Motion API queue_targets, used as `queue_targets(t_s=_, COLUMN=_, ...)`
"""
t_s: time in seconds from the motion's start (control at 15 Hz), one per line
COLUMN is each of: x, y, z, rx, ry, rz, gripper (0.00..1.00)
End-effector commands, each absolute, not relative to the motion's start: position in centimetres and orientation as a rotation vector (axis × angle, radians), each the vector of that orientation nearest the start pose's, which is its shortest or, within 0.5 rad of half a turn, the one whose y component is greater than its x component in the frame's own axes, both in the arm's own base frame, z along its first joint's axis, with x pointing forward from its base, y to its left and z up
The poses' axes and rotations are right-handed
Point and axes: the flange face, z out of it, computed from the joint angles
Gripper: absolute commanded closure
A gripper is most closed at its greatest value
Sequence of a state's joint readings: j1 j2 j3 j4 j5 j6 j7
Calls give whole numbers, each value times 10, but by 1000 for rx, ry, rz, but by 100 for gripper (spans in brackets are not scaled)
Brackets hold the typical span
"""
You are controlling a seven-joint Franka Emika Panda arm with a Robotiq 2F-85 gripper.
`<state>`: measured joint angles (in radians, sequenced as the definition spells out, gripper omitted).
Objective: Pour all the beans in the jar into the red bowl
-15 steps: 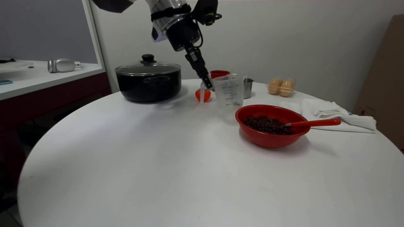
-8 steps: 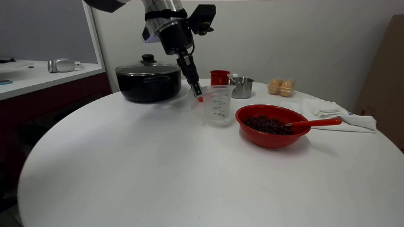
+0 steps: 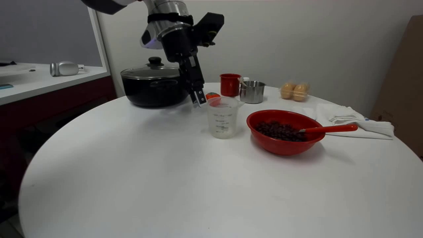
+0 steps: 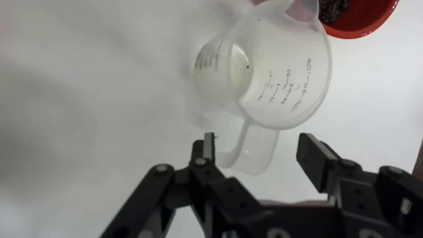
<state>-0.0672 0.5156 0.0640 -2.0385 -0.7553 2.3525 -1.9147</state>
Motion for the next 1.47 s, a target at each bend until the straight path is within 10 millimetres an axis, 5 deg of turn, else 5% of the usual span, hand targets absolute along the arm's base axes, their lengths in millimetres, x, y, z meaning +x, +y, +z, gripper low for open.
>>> queue_targets(t_s=0.0, x=573, y=-10, z=191, rx=893, ry=2875, rz=-689, gripper=3)
queue_targets(t_s=0.2, x=576, y=-8, z=225, rx=896, ry=2947, rz=-572, gripper=0)
queue_targets(t_s=0.47, x=582, y=-9, z=294, rx=876, ry=3042, rz=-370, gripper=0)
queue_targets(t_s=0.93, x=570, y=-35, z=395, rx=724, ry=3210, rz=-382, gripper=0)
queue_targets(t_s=1.4, x=570, y=-37, z=399, rx=732, ry=3188, rz=-429, gripper=0)
